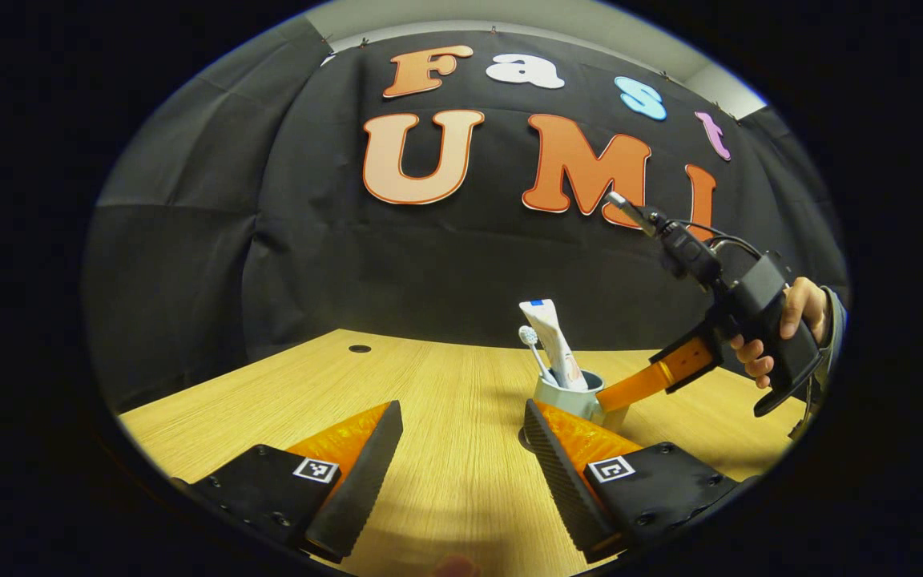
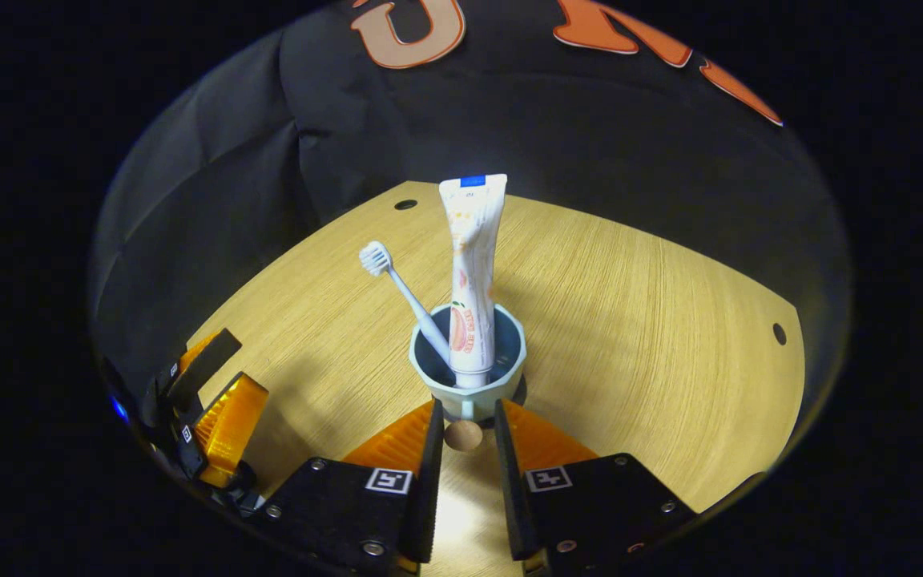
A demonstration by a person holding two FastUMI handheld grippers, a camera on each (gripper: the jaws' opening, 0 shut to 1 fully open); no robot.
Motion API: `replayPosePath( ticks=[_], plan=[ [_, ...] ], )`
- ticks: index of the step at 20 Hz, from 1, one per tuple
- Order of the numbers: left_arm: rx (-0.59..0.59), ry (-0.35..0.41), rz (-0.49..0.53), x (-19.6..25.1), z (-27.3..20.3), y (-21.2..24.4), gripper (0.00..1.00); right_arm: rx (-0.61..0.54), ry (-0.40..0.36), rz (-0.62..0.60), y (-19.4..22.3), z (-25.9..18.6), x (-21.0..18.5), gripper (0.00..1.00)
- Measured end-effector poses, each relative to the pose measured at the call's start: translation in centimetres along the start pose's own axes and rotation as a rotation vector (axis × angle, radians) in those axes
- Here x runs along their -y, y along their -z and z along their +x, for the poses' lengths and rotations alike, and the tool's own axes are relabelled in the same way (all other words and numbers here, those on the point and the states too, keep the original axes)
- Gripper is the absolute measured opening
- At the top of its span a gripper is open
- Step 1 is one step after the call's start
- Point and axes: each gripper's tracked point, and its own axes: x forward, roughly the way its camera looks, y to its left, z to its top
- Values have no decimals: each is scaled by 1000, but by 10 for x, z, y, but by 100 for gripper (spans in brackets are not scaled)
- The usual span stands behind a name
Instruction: Put the toothbrush and toothpaste on the desktop into the cup, then pick up the cup and place it on the coaster on the desktop.
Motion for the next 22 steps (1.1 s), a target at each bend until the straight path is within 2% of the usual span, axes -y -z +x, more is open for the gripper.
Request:
replayPosePath(
  ticks=[1, 4, 7, 9, 14, 22],
  plan=[
    [0, -1, 2, 2, 2, -1, 97, 25, -6, -8, -1, -4, -1, 44],
    [-5, -10, 2, 5, 6, -5, 97, 84, -15, -44, 1, -18, -1, 55],
    [-4, -12, 7, 14, 9, -11, 97, 182, 47, -90, -5, -33, 13, 67],
    [3, -10, 17, 19, 11, -16, 97, 247, 76, -97, -8, -44, 21, 71],
    [41, -1, 38, 34, 12, -37, 97, 400, 164, -116, -7, -66, 46, 75],
    [95, 22, 58, 65, 11, -55, 97, 634, 305, -50, -5, -114, 79, 77]
  ],
)
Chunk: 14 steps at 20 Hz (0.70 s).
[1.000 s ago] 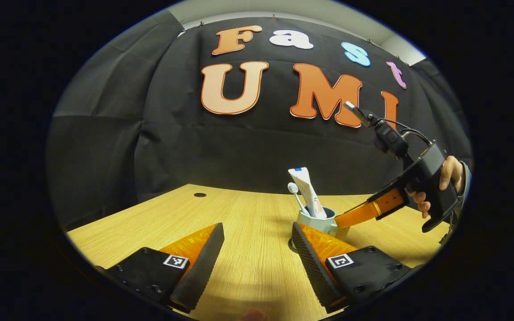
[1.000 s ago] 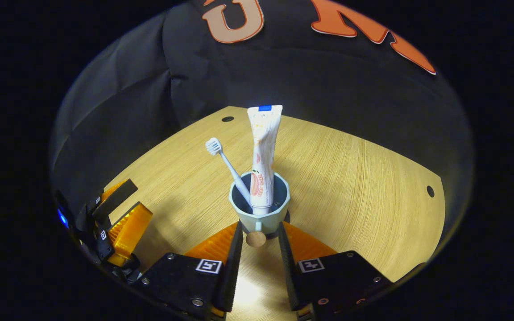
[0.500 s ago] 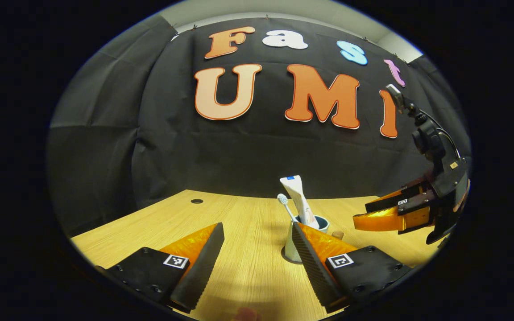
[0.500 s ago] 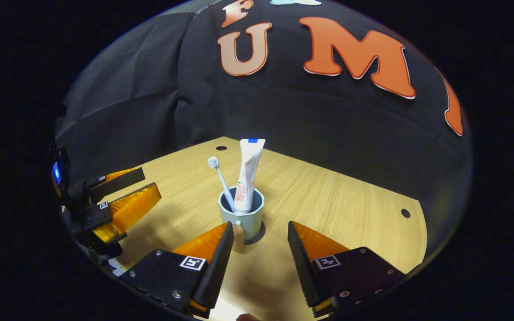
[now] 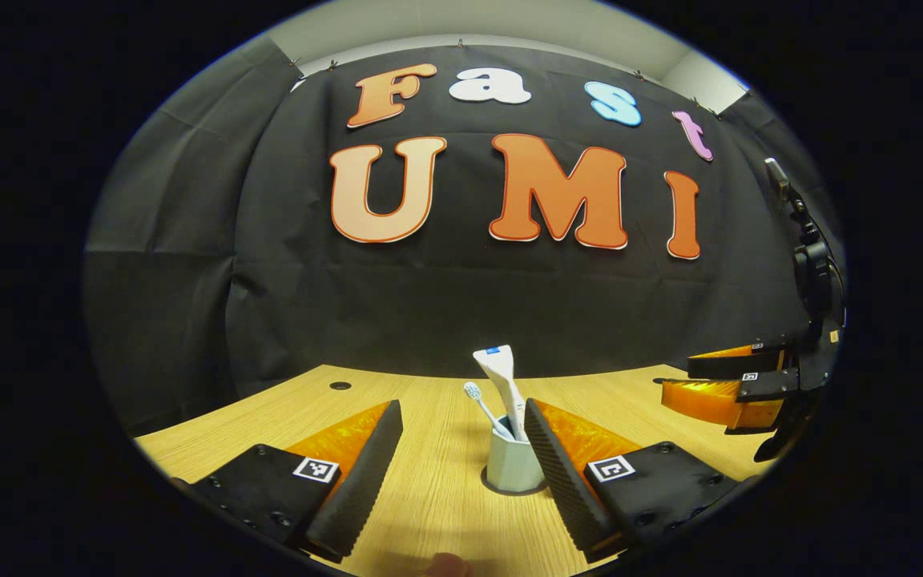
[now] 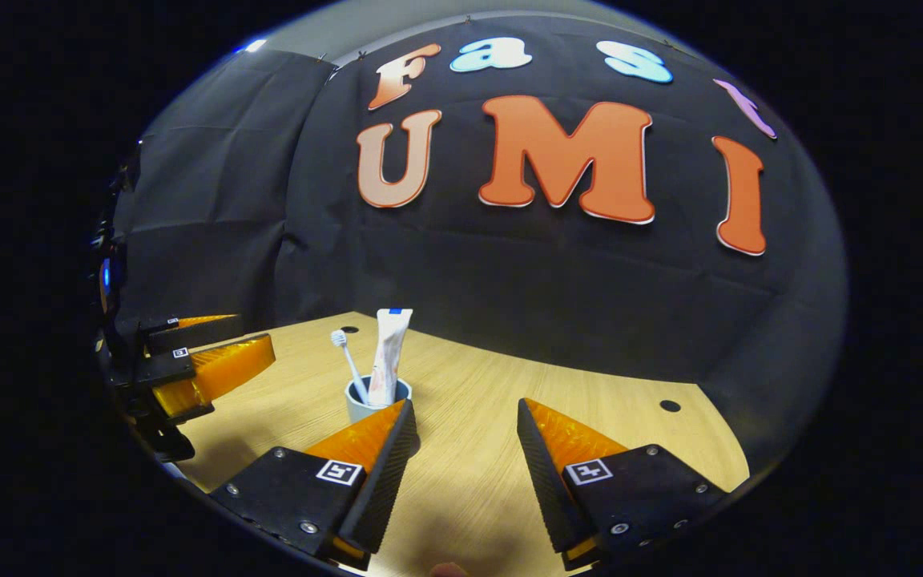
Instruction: Put the toothbrush and toothpaste on the desktop into the cup, then pick up the cup and place it on the coaster on the desktop.
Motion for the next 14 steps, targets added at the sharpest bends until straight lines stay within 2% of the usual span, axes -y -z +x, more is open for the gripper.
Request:
replayPosePath(
  ticks=[10, 14],
  plan=[
    [97, 15, 24, 25, -10, -28, 97, 178, 152, 6, -12, -27, 39, 77],
    [141, 8, 31, 26, -15, -37, 97, 233, 167, 5, -16, -31, 39, 77]
  ],
)
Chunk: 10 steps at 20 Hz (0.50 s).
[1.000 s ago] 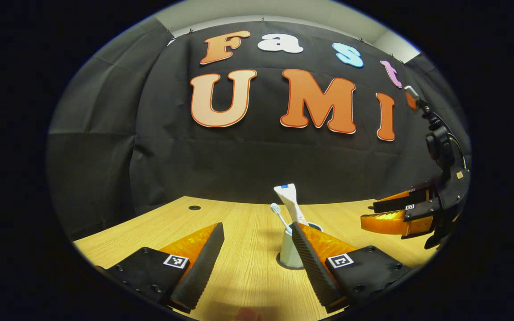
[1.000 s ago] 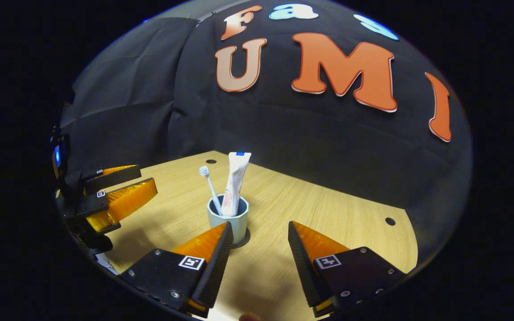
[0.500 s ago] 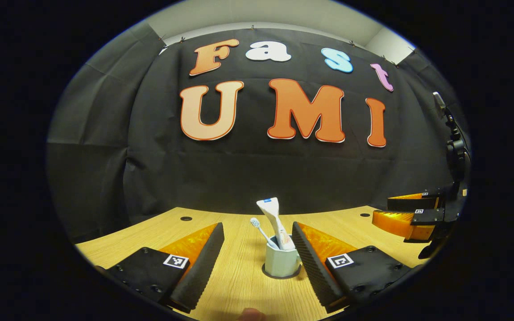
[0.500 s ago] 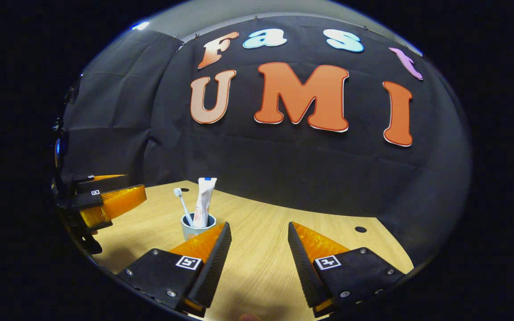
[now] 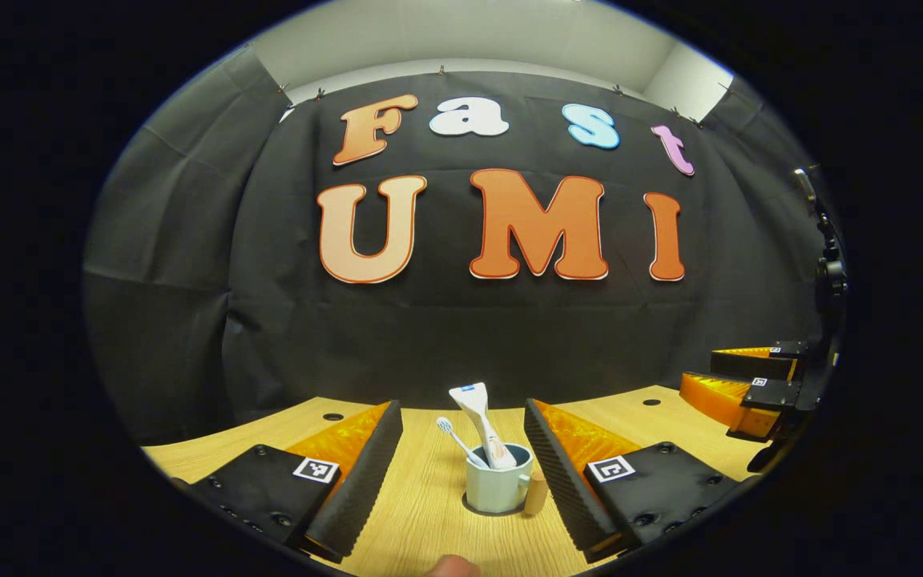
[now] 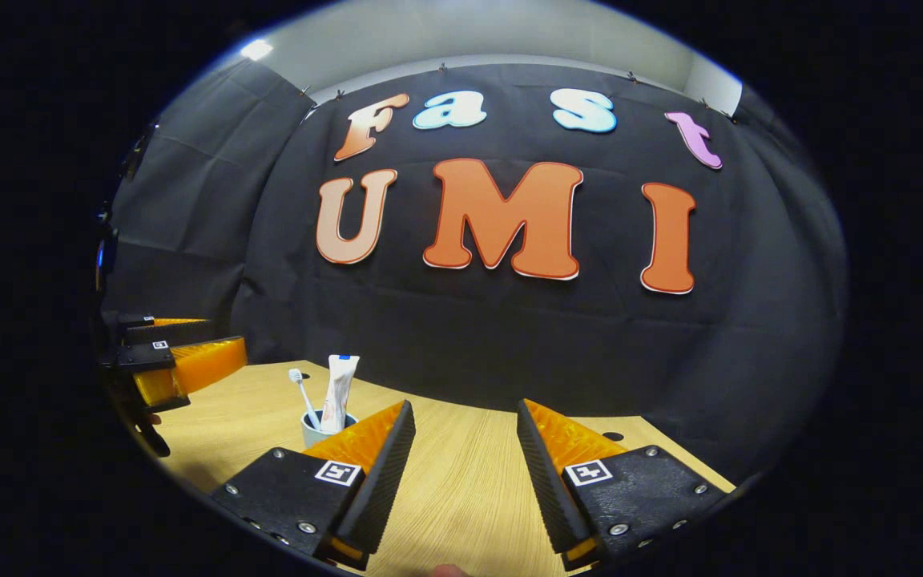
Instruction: Put the toothbrush and toothpaste on the desktop into the cup, then pick up the cup and place it on the coaster on the desktop.
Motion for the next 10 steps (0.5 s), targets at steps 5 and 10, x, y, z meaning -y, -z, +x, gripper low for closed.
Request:
replayPosePath(
  ticks=[5, 10],
  plan=[
    [57, -15, 2, -4, -4, -13, 97, 27, -17, -18, -2, -7, -5, 78],
    [67, -20, 11, -7, -5, -16, 97, 31, -42, -20, -2, -12, -8, 78]
  ],
)
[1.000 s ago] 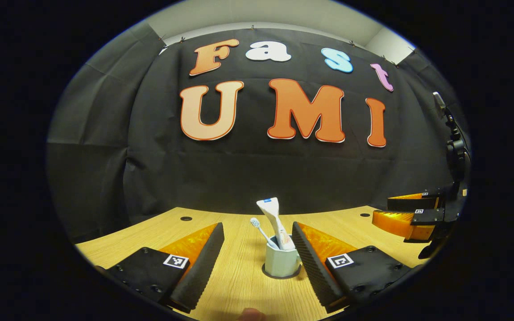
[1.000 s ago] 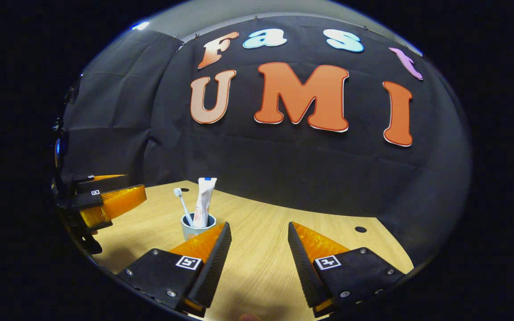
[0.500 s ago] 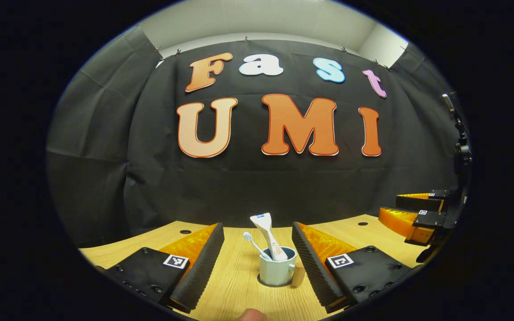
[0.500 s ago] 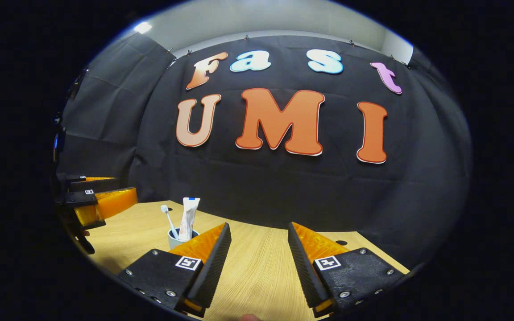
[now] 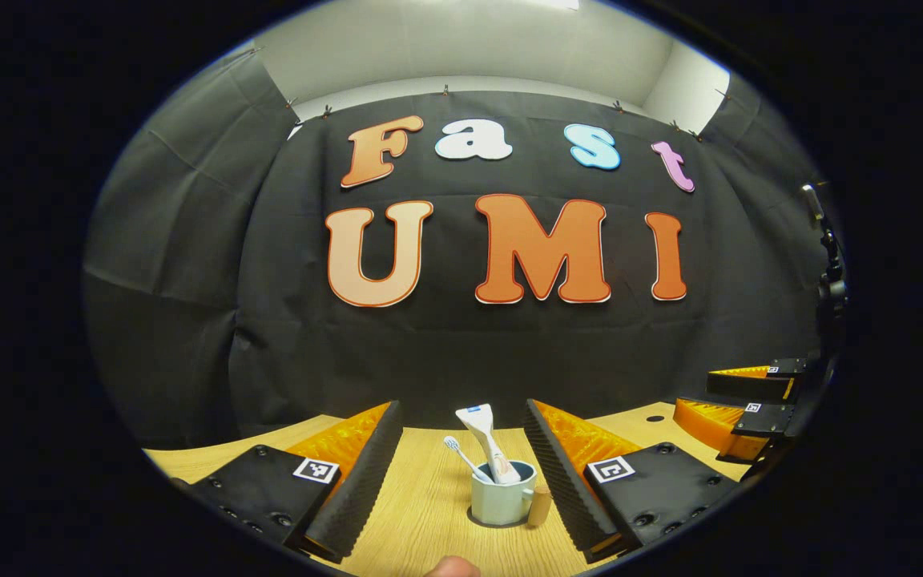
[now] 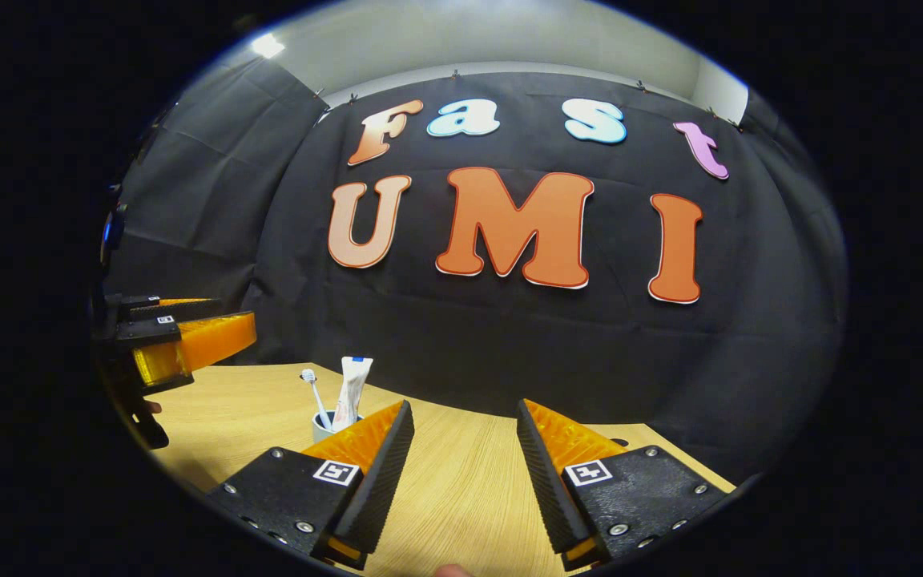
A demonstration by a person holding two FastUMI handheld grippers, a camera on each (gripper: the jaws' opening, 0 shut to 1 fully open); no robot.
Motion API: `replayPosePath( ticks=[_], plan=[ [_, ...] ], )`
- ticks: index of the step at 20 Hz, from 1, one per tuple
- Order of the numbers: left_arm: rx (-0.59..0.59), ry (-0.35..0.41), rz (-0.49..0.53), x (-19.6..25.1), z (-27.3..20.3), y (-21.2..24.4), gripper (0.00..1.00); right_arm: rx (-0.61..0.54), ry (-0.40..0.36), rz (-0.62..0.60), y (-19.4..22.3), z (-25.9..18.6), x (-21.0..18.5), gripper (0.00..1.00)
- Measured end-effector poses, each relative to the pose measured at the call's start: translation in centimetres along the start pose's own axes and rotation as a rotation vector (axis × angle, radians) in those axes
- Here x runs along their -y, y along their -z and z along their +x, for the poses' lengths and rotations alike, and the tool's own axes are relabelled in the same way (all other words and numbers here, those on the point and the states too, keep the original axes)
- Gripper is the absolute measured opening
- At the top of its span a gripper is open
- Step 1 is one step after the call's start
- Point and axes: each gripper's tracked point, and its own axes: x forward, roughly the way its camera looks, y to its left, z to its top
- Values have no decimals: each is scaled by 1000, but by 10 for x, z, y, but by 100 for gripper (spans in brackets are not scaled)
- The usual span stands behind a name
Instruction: Put the toothbrush and toothpaste on the desktop into the cup, then pick up the cup and place it on the coaster on the desktop.
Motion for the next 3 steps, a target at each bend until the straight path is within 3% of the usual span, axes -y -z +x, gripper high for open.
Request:
replayPosePath(
  ticks=[3],
  plan=[
    [19, -1, 6, 0, -1, -5, 96, 6, -8, -4, -1, -3, -2, 78]
  ],
)
